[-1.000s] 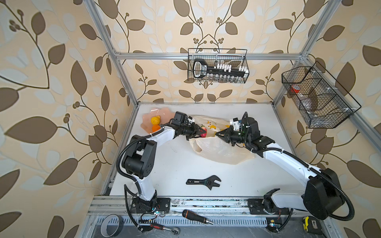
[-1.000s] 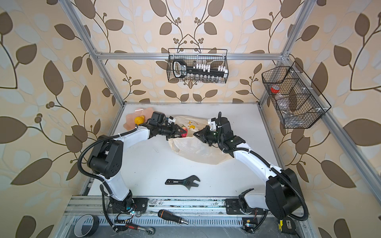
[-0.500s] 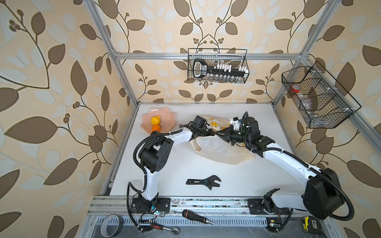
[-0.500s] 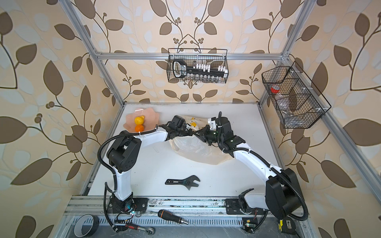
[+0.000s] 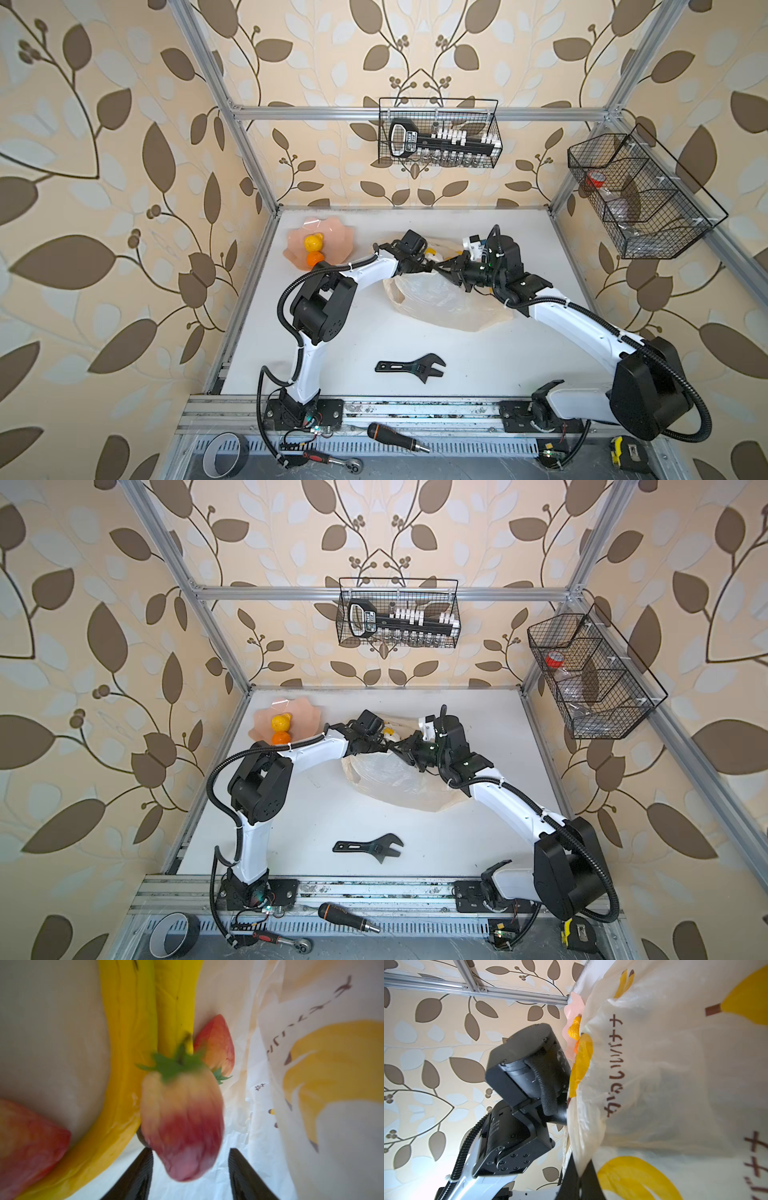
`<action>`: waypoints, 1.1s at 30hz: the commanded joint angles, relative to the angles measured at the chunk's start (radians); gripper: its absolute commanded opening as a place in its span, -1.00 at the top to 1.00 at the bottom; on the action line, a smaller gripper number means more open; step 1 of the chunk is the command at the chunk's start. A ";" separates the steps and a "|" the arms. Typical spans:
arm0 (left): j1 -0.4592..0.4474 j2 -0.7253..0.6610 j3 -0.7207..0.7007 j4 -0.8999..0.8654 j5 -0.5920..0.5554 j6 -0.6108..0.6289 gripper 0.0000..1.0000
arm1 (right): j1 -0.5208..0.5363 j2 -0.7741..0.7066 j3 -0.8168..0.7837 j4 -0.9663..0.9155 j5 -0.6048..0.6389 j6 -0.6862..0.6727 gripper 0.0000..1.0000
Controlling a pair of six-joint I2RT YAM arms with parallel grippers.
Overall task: Place the fruits into the plastic bag
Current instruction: Place the fruit in the plastic bag.
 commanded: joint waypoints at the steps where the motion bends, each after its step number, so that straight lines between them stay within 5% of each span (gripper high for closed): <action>1: -0.007 -0.002 0.044 -0.005 0.024 0.003 -0.49 | 0.001 0.015 0.007 0.019 -0.004 0.019 1.00; 7: -0.004 -0.022 0.052 0.024 0.066 0.002 -0.81 | -0.010 0.015 0.007 0.015 -0.008 0.018 1.00; 17: 0.048 -0.109 -0.008 0.035 0.113 0.027 -0.98 | -0.032 0.010 0.000 0.012 -0.020 0.012 1.00; 33: 0.214 -0.272 0.055 -0.515 -0.179 0.391 -0.98 | -0.055 0.012 0.000 0.005 -0.029 0.004 1.00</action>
